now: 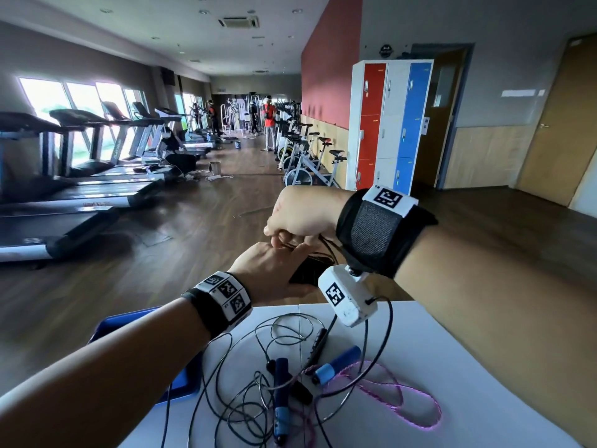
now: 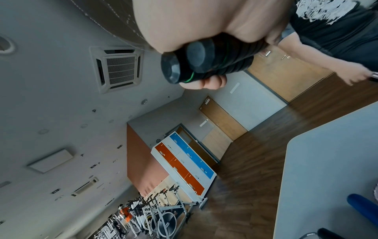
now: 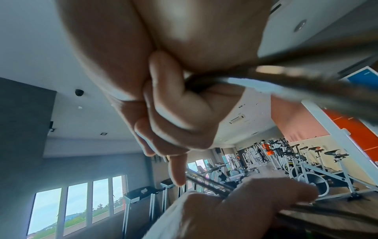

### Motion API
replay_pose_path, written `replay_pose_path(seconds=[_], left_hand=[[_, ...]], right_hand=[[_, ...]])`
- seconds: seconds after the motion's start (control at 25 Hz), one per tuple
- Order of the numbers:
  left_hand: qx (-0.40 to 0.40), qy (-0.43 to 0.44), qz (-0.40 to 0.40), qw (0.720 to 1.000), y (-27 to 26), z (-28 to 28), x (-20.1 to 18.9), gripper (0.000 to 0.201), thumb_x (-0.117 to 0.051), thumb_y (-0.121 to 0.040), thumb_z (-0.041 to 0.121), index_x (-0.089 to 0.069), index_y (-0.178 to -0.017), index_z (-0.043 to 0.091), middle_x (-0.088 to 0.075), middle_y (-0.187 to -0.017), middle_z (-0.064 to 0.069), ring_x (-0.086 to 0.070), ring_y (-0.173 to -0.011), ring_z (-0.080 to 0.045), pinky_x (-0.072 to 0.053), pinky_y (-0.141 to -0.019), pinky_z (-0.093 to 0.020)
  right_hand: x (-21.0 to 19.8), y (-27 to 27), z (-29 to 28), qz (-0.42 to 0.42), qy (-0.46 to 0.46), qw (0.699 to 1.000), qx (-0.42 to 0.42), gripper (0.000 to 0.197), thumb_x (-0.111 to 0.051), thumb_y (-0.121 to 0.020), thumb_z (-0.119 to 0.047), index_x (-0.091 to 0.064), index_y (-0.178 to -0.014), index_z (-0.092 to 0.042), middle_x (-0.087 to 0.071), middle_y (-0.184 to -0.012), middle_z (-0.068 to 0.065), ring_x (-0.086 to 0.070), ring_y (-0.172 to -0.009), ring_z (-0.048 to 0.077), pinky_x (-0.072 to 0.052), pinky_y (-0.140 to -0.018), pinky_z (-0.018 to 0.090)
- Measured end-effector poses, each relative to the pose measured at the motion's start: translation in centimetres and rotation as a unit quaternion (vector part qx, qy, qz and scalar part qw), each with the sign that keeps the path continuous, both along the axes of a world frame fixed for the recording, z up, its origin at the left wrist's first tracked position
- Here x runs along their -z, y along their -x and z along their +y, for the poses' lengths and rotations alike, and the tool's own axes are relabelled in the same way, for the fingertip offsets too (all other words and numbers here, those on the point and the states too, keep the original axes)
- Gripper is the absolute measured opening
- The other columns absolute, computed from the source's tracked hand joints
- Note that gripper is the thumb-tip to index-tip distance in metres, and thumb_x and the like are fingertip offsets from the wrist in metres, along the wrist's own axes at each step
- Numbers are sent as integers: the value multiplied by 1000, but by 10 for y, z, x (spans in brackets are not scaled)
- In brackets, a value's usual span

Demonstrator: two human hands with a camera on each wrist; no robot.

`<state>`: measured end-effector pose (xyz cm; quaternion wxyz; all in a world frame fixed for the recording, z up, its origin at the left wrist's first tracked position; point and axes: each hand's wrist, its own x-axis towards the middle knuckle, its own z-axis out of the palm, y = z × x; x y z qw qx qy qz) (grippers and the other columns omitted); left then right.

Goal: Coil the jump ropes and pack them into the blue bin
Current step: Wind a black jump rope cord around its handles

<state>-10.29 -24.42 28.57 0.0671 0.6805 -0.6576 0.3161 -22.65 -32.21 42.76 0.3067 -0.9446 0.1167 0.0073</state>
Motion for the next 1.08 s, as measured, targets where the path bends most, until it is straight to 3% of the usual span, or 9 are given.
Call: replay_pose_path(seconds=[0.12, 0.24, 0.36, 0.44, 0.52, 0.64, 0.8, 0.96, 1.08], left_hand=[[-6, -3, 13, 1000, 1, 8, -2, 67, -47, -77, 68, -56, -122, 20, -72, -79, -2, -71, -71, -29, -56, -56, -35], [13, 16, 27, 999, -1, 21, -5, 55, -61, -76, 63, -53, -116, 26, -70, -89, 8, -70, -78, -22, -55, -59, -32], [48, 49, 23, 997, 1, 25, -13, 53, -73, -77, 56, -54, -118, 29, -69, -94, 12, -68, -82, -17, -54, -61, -29], [68, 75, 12, 995, 4, 24, -19, 51, -70, -79, 57, -55, -119, 29, -70, -95, 11, -68, -82, -17, -54, -61, -29], [78, 89, 11, 993, 7, 21, -26, 51, -66, -81, 58, -53, -120, 29, -71, -97, 10, -69, -82, -18, -55, -60, -30], [72, 95, 10, 993, 9, 15, -34, 51, -66, -84, 61, -55, -118, 25, -72, -98, 8, -71, -83, -21, -57, -61, -34], [26, 78, 19, 996, 1, 8, -38, 57, -62, -86, 66, -64, -114, 17, -72, -94, 6, -72, -82, -22, -58, -60, -37], [1, 55, 31, 998, -7, 2, -30, 58, -67, -83, 65, -59, -117, 18, -73, -93, 5, -72, -81, -23, -57, -62, -34], [-18, 33, 56, 998, -10, -2, -25, 58, -66, -81, 63, -56, -118, 19, -73, -96, 4, -72, -84, -25, -56, -68, -35]], right_hand=[[-6, 10, -21, -36, 19, 999, 16, 24, -63, -94, -20, -77, -86, -2, -59, -58, -8, -46, -48, 8, -35, -43, 19], [-7, 27, -66, -55, 24, 997, 52, 21, -66, -94, -23, -78, -97, -6, -58, -64, -8, -48, -57, 10, -40, -50, 22], [17, 36, -106, -82, -10, 995, 63, 14, -67, -95, -24, -78, -91, -15, -59, -74, 2, -45, -69, 20, -39, -51, 23], [40, 35, -122, -123, -35, 990, 62, 15, -66, -97, -22, -76, -89, -14, -54, -68, 4, -41, -64, 22, -35, -47, 22], [66, 31, -129, -165, -96, 979, 74, 17, -64, -99, -19, -74, -88, -10, -50, -58, -2, -38, -53, 13, -29, -41, 18], [111, 25, -123, -217, -150, 960, 91, 24, -62, -100, -19, -71, -86, -2, -48, -52, -6, -34, -42, 5, -24, -38, 16], [164, 24, -88, -235, -144, 956, 104, 35, -55, -101, -21, -69, -69, -22, -49, -50, -6, -36, -39, 6, -27, -39, 14], [169, 36, -46, -205, -167, 958, 112, 36, -48, -105, -28, -68, -82, -9, -50, -51, -6, -43, -40, 8, -36, -40, 19], [150, 48, -34, -157, -109, 977, 100, 30, -52, -99, -26, -66, -83, -4, -56, -61, 5, -53, -45, 16, -47, -41, 28]])
